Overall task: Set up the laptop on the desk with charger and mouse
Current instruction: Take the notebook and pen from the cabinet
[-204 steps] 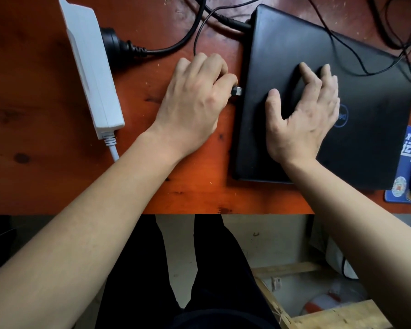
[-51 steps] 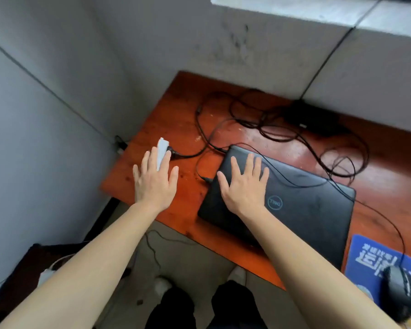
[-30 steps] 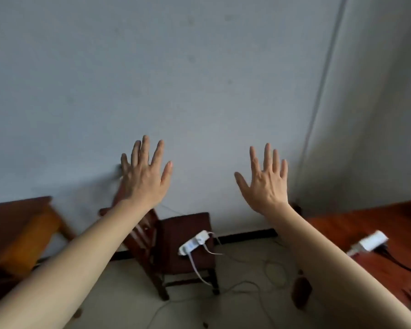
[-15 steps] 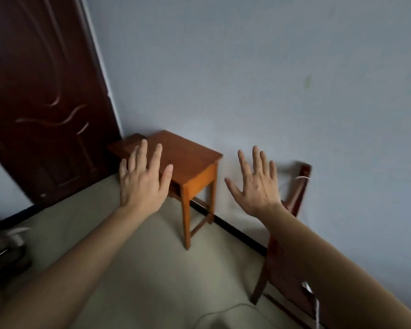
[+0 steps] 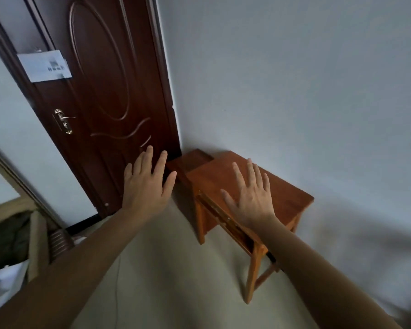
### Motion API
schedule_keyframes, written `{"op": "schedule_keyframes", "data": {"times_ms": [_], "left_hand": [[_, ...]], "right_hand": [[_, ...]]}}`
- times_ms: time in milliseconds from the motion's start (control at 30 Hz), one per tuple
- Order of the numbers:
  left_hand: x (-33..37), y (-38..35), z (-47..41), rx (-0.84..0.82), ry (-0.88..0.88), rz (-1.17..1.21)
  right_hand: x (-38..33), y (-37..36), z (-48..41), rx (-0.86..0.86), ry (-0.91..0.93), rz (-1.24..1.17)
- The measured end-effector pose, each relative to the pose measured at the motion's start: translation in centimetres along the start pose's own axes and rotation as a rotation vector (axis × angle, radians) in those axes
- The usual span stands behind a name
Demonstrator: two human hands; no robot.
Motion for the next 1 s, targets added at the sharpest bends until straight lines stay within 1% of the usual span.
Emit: {"op": "schedule_keyframes", "data": {"times_ms": [167, 300, 533, 667, 800, 900, 1000], "left_hand": [[-6.3, -1.9, -7.1, 0.010, 0.046, -0.004], [-13.0, -4.6, -12.4, 0.026, 0.109, 0.024], [-24.5, -10.3, -22.3, 0.037, 0.127, 0.034], [-31.5, -12.6, -29.9, 0.003, 0.075, 0.033], [-36.9, -14.2, -38.7, -0.001, -0.010, 0.043], [-39.0, -16.7, -44.2, 0.001, -0.055, 0.079], [-39.6, -20.2, -49.1, -0.004, -0.116, 0.129]], "right_hand": [[-4.2, -2.0, -10.7, -0.016, 0.054, -0.029], [-9.2, -4.8, -19.1, -0.009, 0.135, 0.000], [-16.6, -11.1, -31.9, 0.012, 0.149, 0.028], [-20.8, -14.0, -39.8, 0.015, 0.089, 0.032], [-23.5, -15.7, -47.1, 0.049, -0.008, 0.015], [-24.2, -17.1, -50.8, 0.043, -0.079, 0.015], [-24.1, -19.2, -54.2, 0.042, -0.144, 0.018]]}}
Point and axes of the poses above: each hand's wrist, its own z-axis away from the middle knuckle, its own y-axis out of the back of the hand, x = y × z, the point moved 2 cm from there along -z, towards the middle knuckle, and after that the axes turned 5 degrees about z, right-handed, at the moved point
